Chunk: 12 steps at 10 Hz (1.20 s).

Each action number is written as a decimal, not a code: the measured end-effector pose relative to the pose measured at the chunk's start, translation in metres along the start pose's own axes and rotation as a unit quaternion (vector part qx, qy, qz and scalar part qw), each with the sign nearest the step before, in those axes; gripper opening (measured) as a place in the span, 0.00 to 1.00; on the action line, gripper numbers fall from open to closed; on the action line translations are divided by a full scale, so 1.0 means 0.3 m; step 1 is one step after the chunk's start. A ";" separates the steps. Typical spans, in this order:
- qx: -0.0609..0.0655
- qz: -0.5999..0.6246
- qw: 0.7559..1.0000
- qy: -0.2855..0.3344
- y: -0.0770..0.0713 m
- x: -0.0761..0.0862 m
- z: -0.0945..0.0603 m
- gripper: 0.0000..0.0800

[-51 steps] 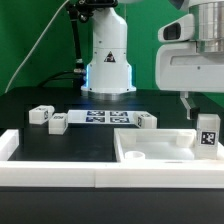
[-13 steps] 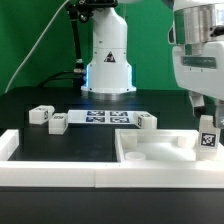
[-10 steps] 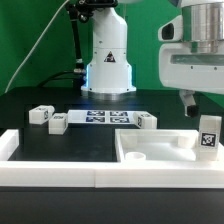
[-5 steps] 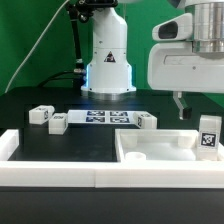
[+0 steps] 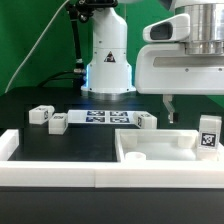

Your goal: Assemble one leg

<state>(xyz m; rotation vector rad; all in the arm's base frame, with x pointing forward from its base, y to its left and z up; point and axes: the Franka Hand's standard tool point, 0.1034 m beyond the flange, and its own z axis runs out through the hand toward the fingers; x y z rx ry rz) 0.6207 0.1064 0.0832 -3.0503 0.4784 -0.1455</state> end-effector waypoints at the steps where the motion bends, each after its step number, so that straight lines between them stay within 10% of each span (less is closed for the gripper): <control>1: 0.000 0.000 1.000 0.000 0.000 0.000 0.000 0.58; 2: 0.000 0.000 1.000 0.000 0.000 0.001 0.000 0.36; 8: 0.006 0.171 0.985 -0.001 0.005 0.001 0.001 0.36; 12: 0.015 0.409 0.912 -0.005 -0.016 -0.016 0.004 0.36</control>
Offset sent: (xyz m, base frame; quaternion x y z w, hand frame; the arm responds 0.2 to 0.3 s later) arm 0.0000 0.0000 0.0000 0.0000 0.0000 0.0799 0.9968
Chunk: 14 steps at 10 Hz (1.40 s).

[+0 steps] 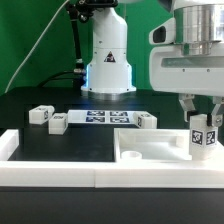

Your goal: Assemble one leg

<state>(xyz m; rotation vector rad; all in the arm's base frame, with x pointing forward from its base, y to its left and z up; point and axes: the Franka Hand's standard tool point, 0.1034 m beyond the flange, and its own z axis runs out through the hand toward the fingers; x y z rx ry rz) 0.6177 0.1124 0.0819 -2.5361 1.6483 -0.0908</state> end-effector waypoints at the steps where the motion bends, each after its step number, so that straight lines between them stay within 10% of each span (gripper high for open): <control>1: 0.006 0.077 0.997 -0.003 -0.003 -0.007 0.001 0.36; 11: 0.024 0.422 0.906 -0.007 0.000 0.015 0.002 0.37; 12: 0.024 0.413 0.910 -0.008 -0.001 0.009 0.003 0.60; 14: 0.024 0.412 0.911 -0.008 -0.001 0.009 0.003 0.74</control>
Offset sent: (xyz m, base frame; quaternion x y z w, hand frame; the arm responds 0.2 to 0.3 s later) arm 0.0008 -0.0010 -0.0060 0.0245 0.0110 0.2175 0.9757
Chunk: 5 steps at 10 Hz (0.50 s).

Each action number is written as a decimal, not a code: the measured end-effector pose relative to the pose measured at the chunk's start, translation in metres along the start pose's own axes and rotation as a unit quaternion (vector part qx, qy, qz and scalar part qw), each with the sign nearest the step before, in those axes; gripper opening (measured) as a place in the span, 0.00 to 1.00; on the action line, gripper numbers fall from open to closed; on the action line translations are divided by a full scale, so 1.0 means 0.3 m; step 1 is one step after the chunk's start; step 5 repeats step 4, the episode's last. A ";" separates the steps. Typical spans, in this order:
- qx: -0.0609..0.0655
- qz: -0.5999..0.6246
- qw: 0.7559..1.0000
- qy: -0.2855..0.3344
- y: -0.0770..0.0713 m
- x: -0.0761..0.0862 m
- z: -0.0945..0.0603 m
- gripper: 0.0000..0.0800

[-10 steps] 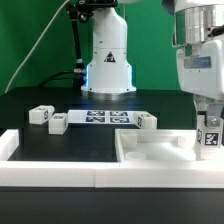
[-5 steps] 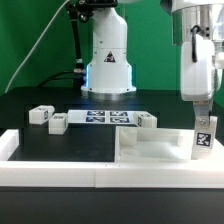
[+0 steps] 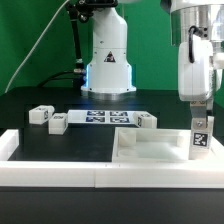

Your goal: Assemble one leg

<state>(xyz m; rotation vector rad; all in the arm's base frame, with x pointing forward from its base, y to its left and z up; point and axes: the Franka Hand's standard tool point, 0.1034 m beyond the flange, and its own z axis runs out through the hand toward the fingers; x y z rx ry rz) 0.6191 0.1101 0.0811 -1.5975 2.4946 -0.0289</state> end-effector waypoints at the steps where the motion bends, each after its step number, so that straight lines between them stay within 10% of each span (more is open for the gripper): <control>1: 0.000 -0.002 1.000 0.000 0.000 0.000 0.000 0.80; 5: 0.000 -0.004 1.000 0.000 0.001 -0.001 0.000 0.81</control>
Offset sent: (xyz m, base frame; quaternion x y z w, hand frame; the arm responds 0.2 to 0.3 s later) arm 0.0000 0.0000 0.0000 0.0000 0.0000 0.0000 1.0000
